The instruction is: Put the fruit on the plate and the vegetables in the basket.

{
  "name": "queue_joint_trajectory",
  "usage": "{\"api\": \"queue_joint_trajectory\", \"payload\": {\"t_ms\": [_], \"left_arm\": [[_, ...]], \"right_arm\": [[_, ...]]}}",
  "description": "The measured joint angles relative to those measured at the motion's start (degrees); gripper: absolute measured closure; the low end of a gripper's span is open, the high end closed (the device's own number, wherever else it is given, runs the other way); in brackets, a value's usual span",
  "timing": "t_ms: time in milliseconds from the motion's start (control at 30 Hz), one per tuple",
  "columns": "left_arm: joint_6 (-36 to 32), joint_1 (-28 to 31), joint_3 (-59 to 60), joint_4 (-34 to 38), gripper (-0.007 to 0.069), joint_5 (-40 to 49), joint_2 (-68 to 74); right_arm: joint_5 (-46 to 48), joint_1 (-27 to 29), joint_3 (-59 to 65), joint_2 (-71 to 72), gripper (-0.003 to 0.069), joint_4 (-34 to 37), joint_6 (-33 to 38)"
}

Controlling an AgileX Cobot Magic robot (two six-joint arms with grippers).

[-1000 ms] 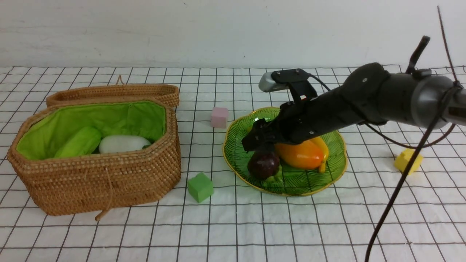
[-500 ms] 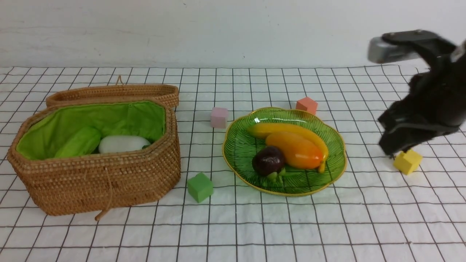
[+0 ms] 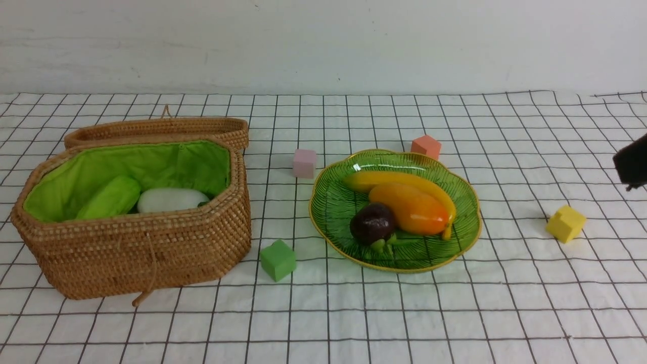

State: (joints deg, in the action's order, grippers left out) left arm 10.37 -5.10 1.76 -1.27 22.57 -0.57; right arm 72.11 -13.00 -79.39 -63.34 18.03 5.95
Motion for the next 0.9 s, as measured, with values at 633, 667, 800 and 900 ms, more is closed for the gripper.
{"api": "queue_joint_trajectory", "payload": {"t_ms": [633,667,800,900], "left_arm": [[0.0,0.0,0.0,0.0,0.0449,0.0,0.0],[0.0,0.0,0.0,0.0,0.0449,0.0,0.0],[0.0,0.0,0.0,0.0,0.0449,0.0,0.0],[0.0,0.0,0.0,0.0,0.0449,0.0,0.0]], "right_arm": [[-40.0,14.2,50.9,54.6,0.0662,-6.2,9.7],[-40.2,14.4,51.9,55.2,0.0662,-6.2,9.7],[-41.6,16.6,69.4,63.3,0.0659,-6.0,9.7],[-42.9,17.2,77.4,63.9,0.0655,-5.9,9.9]]}}
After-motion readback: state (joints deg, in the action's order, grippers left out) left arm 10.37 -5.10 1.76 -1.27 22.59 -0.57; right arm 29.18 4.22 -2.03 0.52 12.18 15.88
